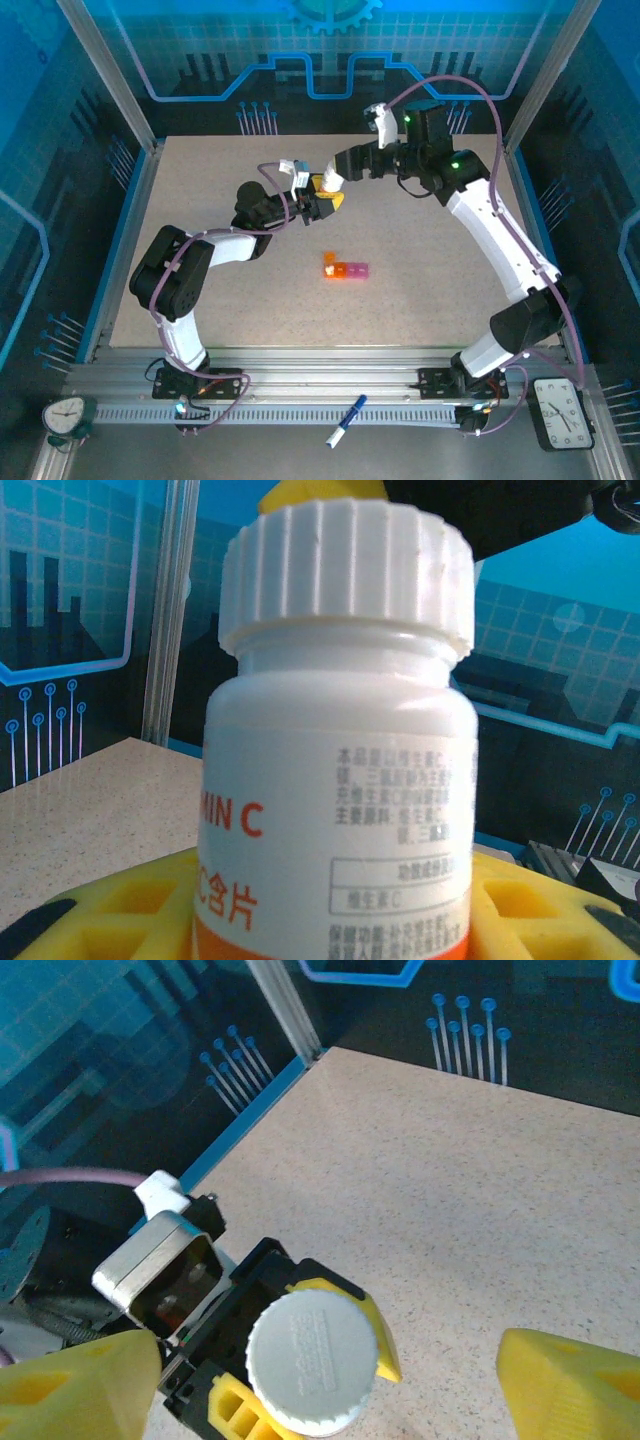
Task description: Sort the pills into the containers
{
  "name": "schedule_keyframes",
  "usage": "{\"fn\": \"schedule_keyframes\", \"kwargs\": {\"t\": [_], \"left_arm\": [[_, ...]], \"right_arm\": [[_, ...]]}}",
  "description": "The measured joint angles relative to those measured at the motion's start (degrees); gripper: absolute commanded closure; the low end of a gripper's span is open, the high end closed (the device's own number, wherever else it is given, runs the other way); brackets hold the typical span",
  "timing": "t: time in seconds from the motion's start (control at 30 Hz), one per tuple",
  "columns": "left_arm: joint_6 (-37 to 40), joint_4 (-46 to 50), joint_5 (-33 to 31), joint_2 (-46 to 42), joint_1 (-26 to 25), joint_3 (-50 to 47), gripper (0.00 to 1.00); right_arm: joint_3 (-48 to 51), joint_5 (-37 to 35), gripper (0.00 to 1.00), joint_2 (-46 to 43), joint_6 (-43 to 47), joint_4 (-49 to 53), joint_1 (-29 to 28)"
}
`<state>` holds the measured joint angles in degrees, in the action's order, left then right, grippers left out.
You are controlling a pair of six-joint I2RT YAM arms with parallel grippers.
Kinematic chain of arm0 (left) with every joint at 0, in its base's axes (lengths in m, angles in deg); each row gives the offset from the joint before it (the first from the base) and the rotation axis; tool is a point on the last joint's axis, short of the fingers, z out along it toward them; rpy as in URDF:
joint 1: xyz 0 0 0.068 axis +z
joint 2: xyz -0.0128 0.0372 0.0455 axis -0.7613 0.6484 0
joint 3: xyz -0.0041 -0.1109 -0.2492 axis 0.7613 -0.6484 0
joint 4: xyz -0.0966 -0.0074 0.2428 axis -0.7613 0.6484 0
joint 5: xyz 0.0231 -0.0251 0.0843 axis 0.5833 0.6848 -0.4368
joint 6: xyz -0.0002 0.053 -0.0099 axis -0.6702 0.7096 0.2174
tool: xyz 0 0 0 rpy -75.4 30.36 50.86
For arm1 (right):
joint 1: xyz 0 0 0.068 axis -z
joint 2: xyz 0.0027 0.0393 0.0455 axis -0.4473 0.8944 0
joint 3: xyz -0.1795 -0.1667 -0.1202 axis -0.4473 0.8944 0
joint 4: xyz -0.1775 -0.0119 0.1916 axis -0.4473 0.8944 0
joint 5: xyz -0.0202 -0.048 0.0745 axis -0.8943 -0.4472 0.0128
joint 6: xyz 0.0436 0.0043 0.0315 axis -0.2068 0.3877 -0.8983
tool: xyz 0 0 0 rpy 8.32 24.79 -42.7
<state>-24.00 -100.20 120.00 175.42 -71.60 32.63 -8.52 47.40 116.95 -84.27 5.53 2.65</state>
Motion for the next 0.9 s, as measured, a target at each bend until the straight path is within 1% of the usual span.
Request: {"fn": "schedule_keyframes", "kwargs": {"t": [0.13, 0.4, 0.7, 0.8, 0.9], "left_arm": [[0.0, 0.0, 0.0, 0.0, 0.0, 0.0, 1.00], [0.0, 0.0, 0.0, 0.0, 0.0, 0.0, 1.00], [0.0, 0.0, 0.0, 0.0, 0.0, 0.0, 1.00], [0.0, 0.0, 0.0, 0.0, 0.0, 0.0, 1.00], [0.0, 0.0, 0.0, 0.0, 0.0, 0.0, 1.00]], "right_arm": [[-1.0, 3.0, 0.09, 1.6, 2.1, 1.5, 0.0], [-1.5, 6.0, 0.18, 3.9, 2.9, 2.8, 0.0], [-1.5, 7.4, 0.33, 4.6, 3.0, 2.9, 0.0], [-1.6, 7.5, 0.40, 5.1, 2.8, 2.9, 0.0], [-1.6, 7.6, 0.51, 5.7, 2.6, 3.0, 0.0]]}}
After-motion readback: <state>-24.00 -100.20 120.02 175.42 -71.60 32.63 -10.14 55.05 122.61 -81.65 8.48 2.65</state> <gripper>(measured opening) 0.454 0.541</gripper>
